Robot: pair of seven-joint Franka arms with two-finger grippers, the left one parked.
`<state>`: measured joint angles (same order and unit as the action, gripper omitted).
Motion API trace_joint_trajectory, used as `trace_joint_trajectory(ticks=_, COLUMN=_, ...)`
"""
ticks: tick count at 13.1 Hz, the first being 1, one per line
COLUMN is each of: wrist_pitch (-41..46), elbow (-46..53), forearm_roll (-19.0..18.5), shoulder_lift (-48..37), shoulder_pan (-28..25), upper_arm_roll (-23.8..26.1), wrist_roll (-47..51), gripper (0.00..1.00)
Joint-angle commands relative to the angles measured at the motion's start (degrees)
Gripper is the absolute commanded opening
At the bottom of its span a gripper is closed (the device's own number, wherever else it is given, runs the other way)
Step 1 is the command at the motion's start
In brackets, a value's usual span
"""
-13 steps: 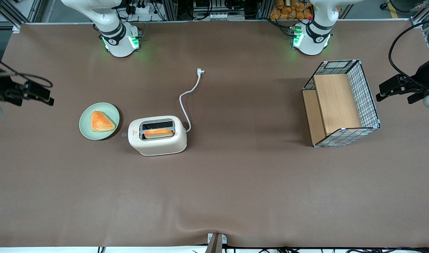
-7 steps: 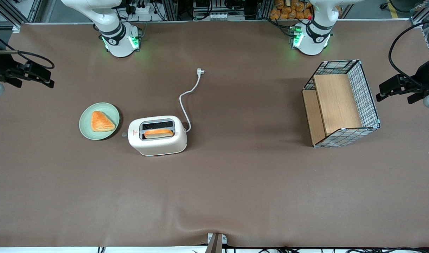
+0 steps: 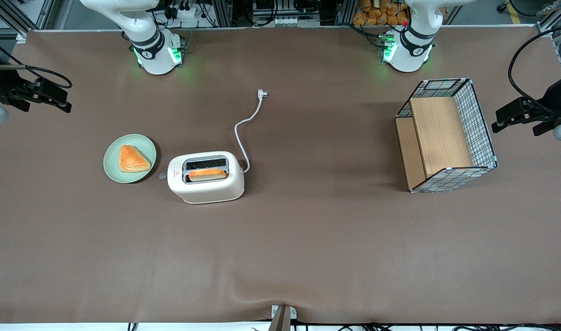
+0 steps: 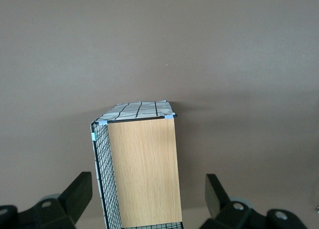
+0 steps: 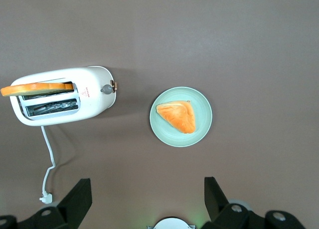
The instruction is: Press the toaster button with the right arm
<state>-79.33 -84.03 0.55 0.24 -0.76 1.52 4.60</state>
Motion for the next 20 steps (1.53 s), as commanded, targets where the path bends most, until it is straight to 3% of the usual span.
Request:
trace_joint_trajectory(ticks=1, wrist_pitch=-2.31, elbow=-4.64, forearm_roll=-1.34, shoulder_lift=-3.48, shoulder_pan=0.76, upper_arm_roll=0.68, wrist_roll=0.58, gripper=1.00)
trace_joint_trajectory(ticks=9, wrist_pitch=-4.78, elbow=-5.19, forearm_roll=-3.36, shoulder_lift=-2.53, shoulder_pan=1.03, upper_arm_roll=0.59, wrist_roll=-0.03, gripper=1.00)
trace_joint_trajectory(ticks=20, wrist_pitch=-4.69, elbow=-5.09, forearm_roll=-2.39, shoulder_lift=-2.70, shoulder_pan=1.03, upper_arm_roll=0.59, wrist_roll=-0.38, gripper=1.00)
